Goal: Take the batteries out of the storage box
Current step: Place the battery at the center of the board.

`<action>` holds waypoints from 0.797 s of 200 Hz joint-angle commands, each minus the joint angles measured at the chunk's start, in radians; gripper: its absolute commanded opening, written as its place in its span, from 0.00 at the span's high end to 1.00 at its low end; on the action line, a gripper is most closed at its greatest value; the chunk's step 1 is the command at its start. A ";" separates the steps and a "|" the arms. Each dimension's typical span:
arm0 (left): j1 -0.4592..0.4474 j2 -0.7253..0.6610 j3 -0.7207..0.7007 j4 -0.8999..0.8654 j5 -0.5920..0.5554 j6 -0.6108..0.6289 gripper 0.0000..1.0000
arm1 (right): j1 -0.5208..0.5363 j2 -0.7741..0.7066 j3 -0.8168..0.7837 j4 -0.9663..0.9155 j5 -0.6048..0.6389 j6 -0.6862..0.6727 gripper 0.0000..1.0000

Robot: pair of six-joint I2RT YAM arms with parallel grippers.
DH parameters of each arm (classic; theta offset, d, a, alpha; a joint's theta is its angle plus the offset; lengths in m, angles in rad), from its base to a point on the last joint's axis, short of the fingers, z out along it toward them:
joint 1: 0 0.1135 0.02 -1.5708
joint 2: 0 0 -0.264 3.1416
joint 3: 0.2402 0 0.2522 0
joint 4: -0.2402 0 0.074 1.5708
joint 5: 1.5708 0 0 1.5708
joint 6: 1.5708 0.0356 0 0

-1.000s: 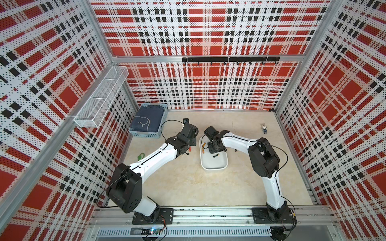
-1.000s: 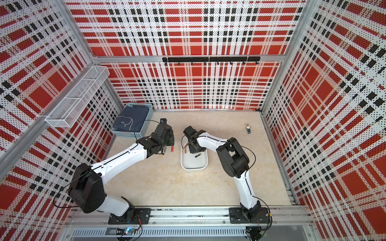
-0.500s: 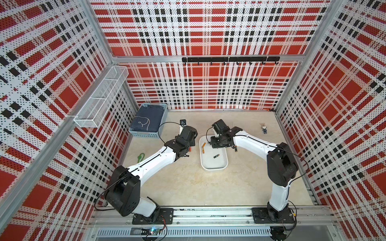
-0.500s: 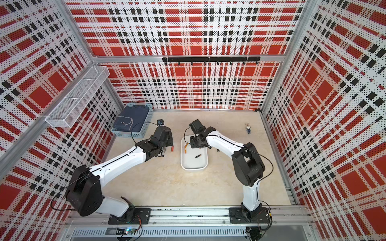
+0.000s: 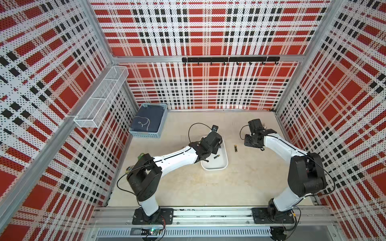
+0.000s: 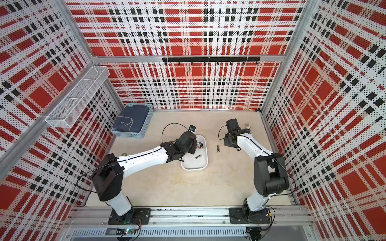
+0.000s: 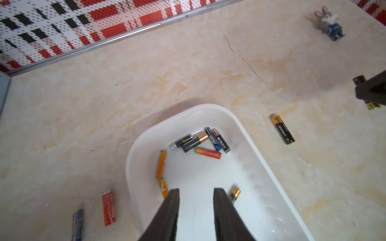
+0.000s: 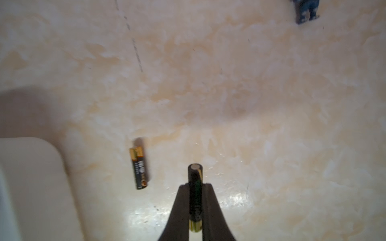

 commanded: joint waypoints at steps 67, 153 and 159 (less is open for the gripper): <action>-0.010 0.045 -0.054 0.092 0.083 0.070 0.64 | 0.037 0.207 0.063 0.094 -0.079 -0.066 0.94; -0.011 0.028 -0.084 0.073 0.055 0.078 0.59 | 0.042 0.261 0.061 0.095 -0.024 -0.041 0.74; -0.011 0.026 -0.081 0.069 0.055 0.080 0.58 | 0.042 0.261 0.063 0.091 -0.024 -0.042 0.72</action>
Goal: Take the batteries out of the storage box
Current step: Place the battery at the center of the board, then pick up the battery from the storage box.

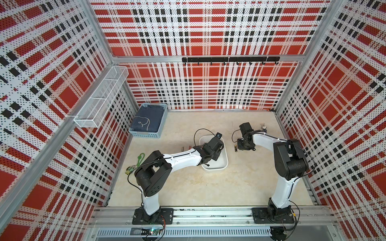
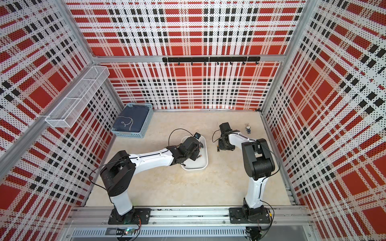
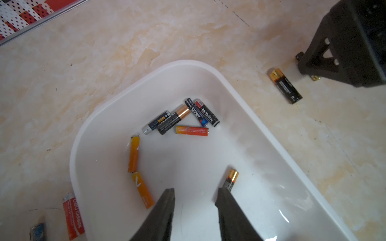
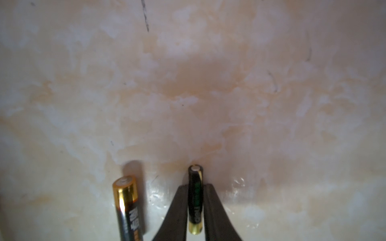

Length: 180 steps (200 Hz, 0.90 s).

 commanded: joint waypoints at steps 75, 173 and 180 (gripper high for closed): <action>-0.004 0.008 0.056 -0.018 0.102 0.094 0.55 | 0.009 -0.181 0.027 -0.082 0.001 0.012 0.58; -0.006 0.211 0.189 -0.126 0.142 0.209 0.56 | 0.010 -0.714 -0.388 0.288 -0.111 -0.019 0.36; -0.002 0.218 0.188 -0.127 0.141 0.211 0.55 | 0.010 -0.727 -0.395 0.293 -0.111 -0.022 0.36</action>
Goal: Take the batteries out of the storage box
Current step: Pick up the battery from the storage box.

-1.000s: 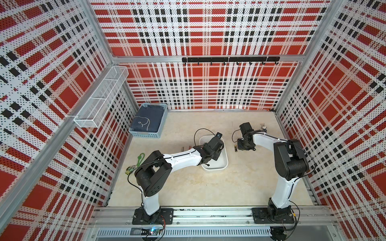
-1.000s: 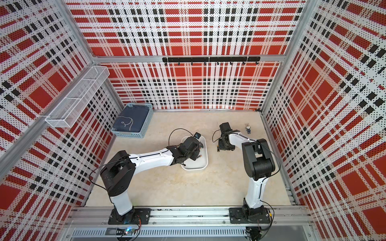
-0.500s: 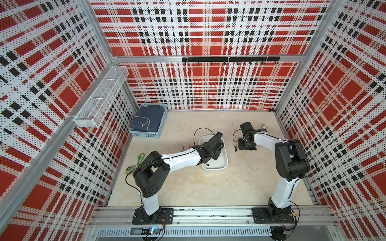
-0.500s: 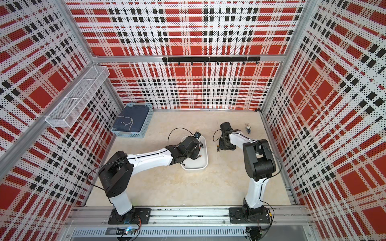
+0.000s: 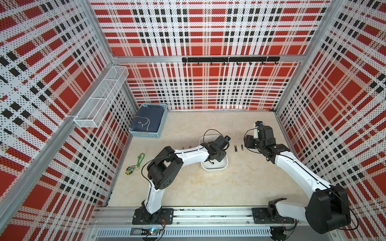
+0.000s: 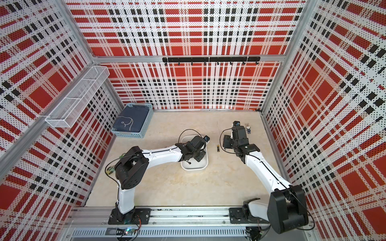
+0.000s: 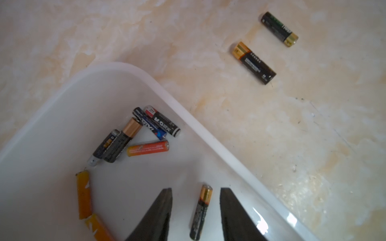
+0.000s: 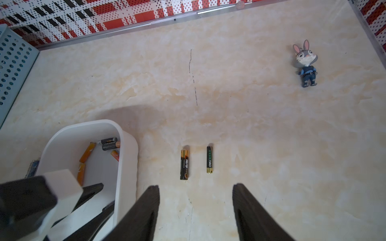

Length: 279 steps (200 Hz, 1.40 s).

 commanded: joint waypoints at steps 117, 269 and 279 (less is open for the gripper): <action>0.047 0.129 0.041 -0.063 -0.013 0.045 0.73 | 0.008 -0.107 -0.079 0.098 0.009 -0.001 0.35; 0.122 -0.035 0.073 -0.072 -0.024 -0.147 1.00 | 0.011 -0.071 -0.046 0.117 0.036 0.024 0.35; 0.134 -0.052 0.080 -0.086 -0.036 -0.170 1.00 | 0.012 -0.064 -0.040 0.117 0.032 0.023 0.36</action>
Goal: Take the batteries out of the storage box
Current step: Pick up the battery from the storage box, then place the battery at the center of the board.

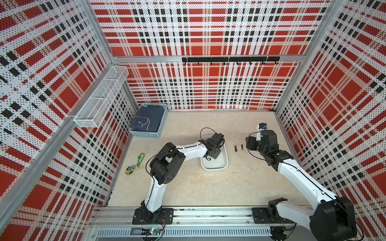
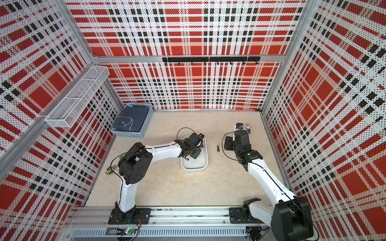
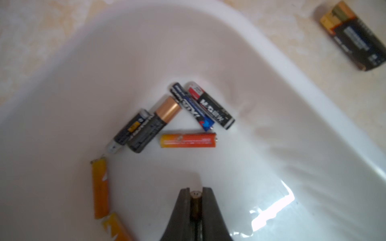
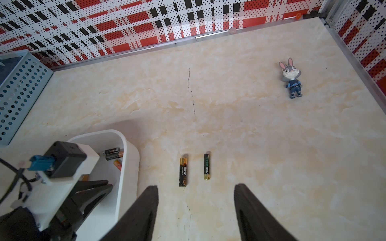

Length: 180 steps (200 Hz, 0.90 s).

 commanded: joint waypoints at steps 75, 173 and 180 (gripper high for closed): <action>0.264 -0.322 -0.125 -0.038 -0.083 -0.178 1.00 | 0.184 0.188 0.186 -0.015 -0.157 -0.025 0.38; 0.512 -0.240 -0.318 0.086 -0.039 -0.112 1.00 | 0.444 0.644 0.607 -0.250 -0.087 0.178 0.45; 0.513 -0.228 -0.319 0.085 -0.044 -0.113 1.00 | 0.446 0.670 0.628 -0.269 -0.094 0.178 0.47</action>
